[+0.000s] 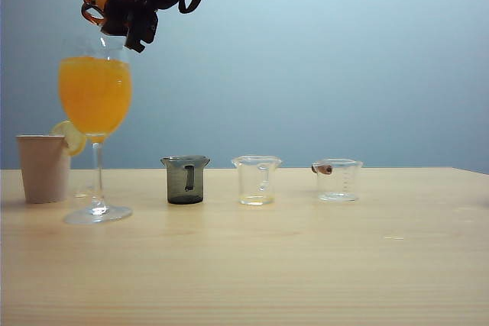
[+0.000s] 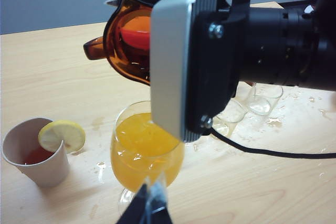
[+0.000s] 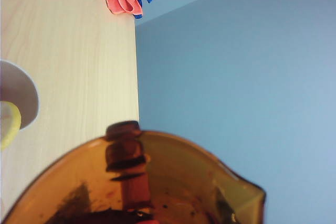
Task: Pick up the fourth measuring cup from the left, pour the grenadine inside into the goblet, and finally put the measuring cup back in its original place.
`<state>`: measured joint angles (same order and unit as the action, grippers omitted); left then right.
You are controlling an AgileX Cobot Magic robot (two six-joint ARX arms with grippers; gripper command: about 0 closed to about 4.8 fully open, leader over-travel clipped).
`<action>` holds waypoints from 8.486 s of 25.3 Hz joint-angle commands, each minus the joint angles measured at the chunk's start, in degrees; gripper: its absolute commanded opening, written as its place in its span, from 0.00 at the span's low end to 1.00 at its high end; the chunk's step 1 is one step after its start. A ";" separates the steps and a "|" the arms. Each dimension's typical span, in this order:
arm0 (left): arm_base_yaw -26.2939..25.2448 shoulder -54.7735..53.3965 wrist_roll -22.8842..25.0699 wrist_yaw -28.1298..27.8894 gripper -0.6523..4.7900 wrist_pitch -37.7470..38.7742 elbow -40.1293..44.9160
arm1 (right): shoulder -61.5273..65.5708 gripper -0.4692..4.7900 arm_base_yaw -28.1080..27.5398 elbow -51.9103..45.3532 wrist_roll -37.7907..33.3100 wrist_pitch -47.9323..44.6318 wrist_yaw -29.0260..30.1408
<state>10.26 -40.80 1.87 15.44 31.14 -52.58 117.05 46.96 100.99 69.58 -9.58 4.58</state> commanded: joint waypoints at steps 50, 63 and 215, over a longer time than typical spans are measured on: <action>-0.04 0.09 0.04 0.22 0.11 -0.33 -0.15 | -0.66 0.47 1.81 0.46 13.46 -4.02 -0.20; -0.04 0.09 0.02 0.22 0.11 -0.33 -0.15 | -0.66 0.47 2.05 0.46 16.00 -4.42 -0.70; -0.04 0.09 0.02 0.22 0.11 -0.33 -0.15 | -1.44 0.47 2.36 0.44 8.59 -6.38 -5.18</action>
<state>10.26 -40.80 1.87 15.44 31.14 -52.58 116.60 49.08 100.99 82.70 -14.92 0.73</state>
